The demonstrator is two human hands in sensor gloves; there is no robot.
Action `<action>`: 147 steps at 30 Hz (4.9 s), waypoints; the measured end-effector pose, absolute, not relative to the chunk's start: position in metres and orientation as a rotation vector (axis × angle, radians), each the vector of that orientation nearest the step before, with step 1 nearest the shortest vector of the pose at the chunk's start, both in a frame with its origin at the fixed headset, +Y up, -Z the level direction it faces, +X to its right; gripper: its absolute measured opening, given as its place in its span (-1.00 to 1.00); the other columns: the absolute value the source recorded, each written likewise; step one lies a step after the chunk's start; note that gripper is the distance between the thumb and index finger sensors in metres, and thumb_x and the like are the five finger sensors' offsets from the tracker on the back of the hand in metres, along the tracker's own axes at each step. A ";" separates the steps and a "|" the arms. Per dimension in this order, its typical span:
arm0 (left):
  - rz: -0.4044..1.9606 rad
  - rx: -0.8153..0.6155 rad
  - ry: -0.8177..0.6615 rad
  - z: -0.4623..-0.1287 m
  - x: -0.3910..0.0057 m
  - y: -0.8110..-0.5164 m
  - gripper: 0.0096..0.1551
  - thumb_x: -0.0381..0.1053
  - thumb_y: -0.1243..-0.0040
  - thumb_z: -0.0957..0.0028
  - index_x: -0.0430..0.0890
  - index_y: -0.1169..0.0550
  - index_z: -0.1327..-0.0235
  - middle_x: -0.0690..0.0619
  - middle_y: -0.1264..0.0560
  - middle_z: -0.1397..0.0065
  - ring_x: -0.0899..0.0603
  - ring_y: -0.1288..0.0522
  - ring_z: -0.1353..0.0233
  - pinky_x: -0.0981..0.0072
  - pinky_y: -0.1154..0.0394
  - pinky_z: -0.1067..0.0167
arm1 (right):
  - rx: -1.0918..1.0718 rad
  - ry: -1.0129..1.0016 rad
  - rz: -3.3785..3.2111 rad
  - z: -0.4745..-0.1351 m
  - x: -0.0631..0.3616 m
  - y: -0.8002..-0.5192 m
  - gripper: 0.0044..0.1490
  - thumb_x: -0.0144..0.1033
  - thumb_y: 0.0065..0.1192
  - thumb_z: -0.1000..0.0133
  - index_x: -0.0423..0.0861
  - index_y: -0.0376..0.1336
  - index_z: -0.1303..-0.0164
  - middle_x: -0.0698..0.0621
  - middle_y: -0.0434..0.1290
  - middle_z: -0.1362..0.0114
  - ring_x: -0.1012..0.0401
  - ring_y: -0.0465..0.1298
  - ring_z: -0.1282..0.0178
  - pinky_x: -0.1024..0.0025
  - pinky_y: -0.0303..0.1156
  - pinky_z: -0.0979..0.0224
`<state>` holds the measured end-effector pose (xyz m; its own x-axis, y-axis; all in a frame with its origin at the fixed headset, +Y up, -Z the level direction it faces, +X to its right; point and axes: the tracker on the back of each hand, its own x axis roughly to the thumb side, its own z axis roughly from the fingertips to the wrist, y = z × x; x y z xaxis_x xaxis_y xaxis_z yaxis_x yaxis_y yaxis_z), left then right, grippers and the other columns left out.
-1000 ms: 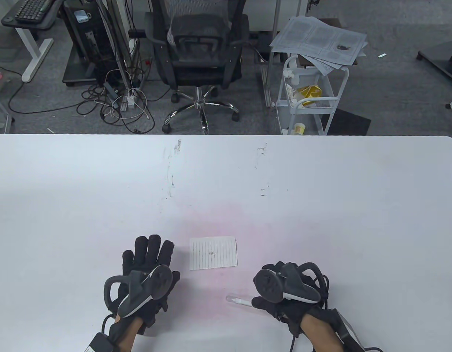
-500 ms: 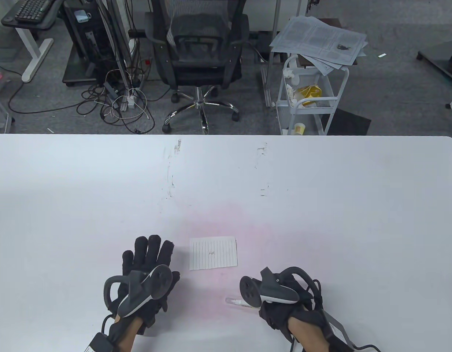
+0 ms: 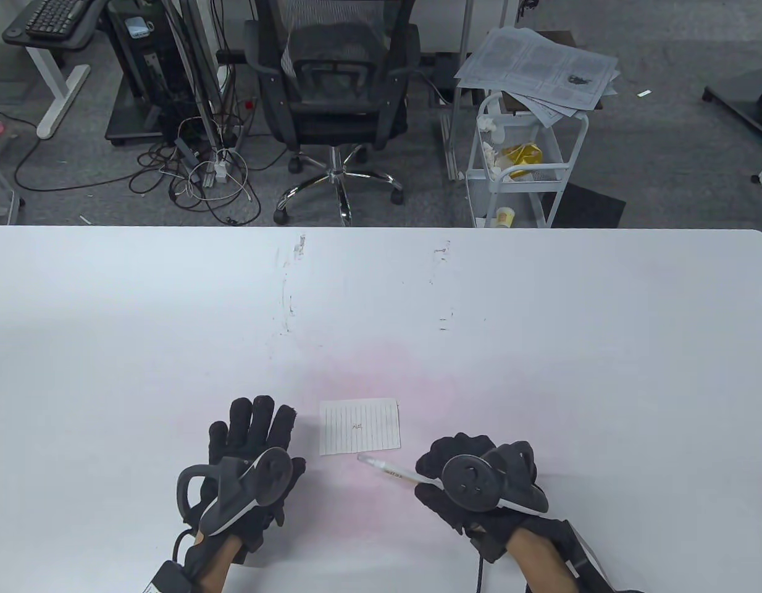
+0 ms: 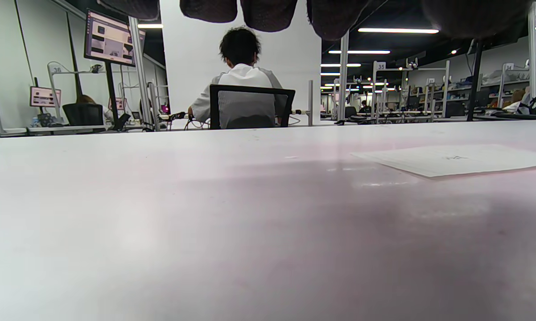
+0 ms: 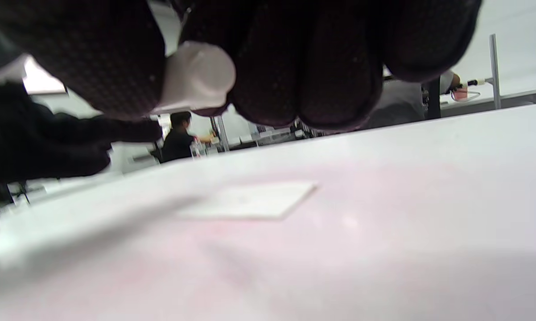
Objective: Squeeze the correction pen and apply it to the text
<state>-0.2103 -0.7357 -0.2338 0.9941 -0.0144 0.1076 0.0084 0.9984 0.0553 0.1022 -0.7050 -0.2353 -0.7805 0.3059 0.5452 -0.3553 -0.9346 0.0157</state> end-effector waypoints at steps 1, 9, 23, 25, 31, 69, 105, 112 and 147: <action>-0.009 0.064 -0.113 -0.233 -0.209 -0.735 -0.08 0.44 0.00 0.22 0.28 -0.16 -0.51 0.06 -0.02 -0.70 -0.25 -0.05 -0.71 -0.26 -0.13 -0.54 | 0.789 -0.144 2.653 -0.235 0.103 -0.705 -0.43 0.06 0.42 0.16 -0.04 0.44 0.06 -0.01 0.52 -0.09 -0.04 0.60 -0.03 -0.12 0.41 -0.24; 0.023 0.189 -0.229 -0.221 -0.189 -0.724 -0.13 0.41 -0.03 0.20 0.26 -0.23 -0.48 0.07 -0.12 -0.69 -0.22 -0.18 -0.69 -0.21 -0.24 -0.52 | 0.800 -0.284 2.627 -0.234 0.101 -0.706 -0.43 0.02 0.45 0.17 -0.08 0.44 0.07 -0.05 0.51 -0.08 -0.06 0.59 0.00 -0.15 0.41 -0.22; -0.020 0.328 -0.441 -0.200 -0.149 -0.720 -0.30 0.26 -0.19 0.19 0.23 -0.45 -0.32 0.13 -0.47 -0.48 -0.10 -0.57 -0.42 -0.02 -0.46 -0.39 | 0.911 -0.189 2.642 -0.229 0.074 -0.710 -0.43 0.03 0.45 0.17 -0.07 0.44 0.08 -0.04 0.52 -0.08 -0.05 0.60 0.00 -0.14 0.42 -0.22; -0.029 0.350 -0.451 -0.199 -0.146 -0.719 -0.43 0.22 -0.21 0.19 0.23 -0.56 -0.16 0.15 -0.59 -0.32 -0.06 -0.66 -0.27 0.03 -0.51 -0.33 | 0.907 -0.168 2.600 -0.229 0.074 -0.710 -0.43 0.04 0.45 0.18 -0.07 0.45 0.09 -0.04 0.52 -0.07 -0.05 0.60 0.00 -0.14 0.42 -0.22; -0.063 0.345 -0.473 -0.198 -0.144 -0.720 -0.51 0.20 -0.14 0.21 0.22 -0.62 -0.01 0.17 -0.67 -0.09 -0.02 -0.69 -0.08 0.11 -0.56 -0.24 | 0.796 -0.086 2.421 -0.239 0.087 -0.712 -0.43 0.05 0.45 0.17 -0.05 0.44 0.08 -0.03 0.52 -0.07 -0.04 0.60 0.00 -0.13 0.42 -0.21; 0.224 0.252 -0.517 -0.197 -0.135 -0.707 -0.52 0.17 -0.07 0.18 0.12 -0.67 0.06 0.13 -0.72 0.06 0.00 -0.73 0.09 0.16 -0.63 -0.10 | 0.453 -0.097 1.817 -0.256 0.071 -0.747 -0.49 0.23 0.27 0.04 -0.02 0.55 0.46 0.06 0.62 0.25 0.07 0.66 0.32 0.00 0.52 -0.04; 0.092 0.044 -0.219 -0.245 -0.199 -0.717 -0.55 0.18 -0.16 0.18 0.10 -0.70 0.10 0.11 -0.73 0.09 -0.03 -0.73 0.09 0.14 -0.61 -0.11 | 0.056 -0.196 1.697 -0.279 0.139 -0.762 -0.53 0.12 0.31 0.03 -0.08 0.57 0.53 0.03 0.62 0.32 0.06 0.64 0.39 -0.02 0.52 0.00; -0.116 0.165 0.086 -0.249 -0.260 -0.718 -0.51 0.24 -0.28 0.25 0.13 -0.72 0.10 0.13 -0.76 0.05 -0.03 -0.75 0.04 0.14 -0.62 -0.13 | 0.034 -0.195 1.783 -0.279 0.132 -0.763 -0.52 0.15 0.31 0.05 -0.07 0.57 0.53 0.03 0.62 0.32 0.06 0.64 0.40 -0.02 0.52 0.02; -0.180 -0.027 0.252 -0.256 -0.285 -0.733 -0.30 0.33 -0.19 0.26 0.19 -0.56 -0.21 0.10 -0.58 -0.38 -0.12 -0.62 -0.37 -0.04 -0.49 -0.36 | 0.017 -0.111 1.918 -0.274 0.129 -0.756 -0.50 0.19 0.30 0.05 -0.05 0.56 0.52 0.04 0.62 0.31 0.06 0.65 0.39 -0.02 0.52 0.03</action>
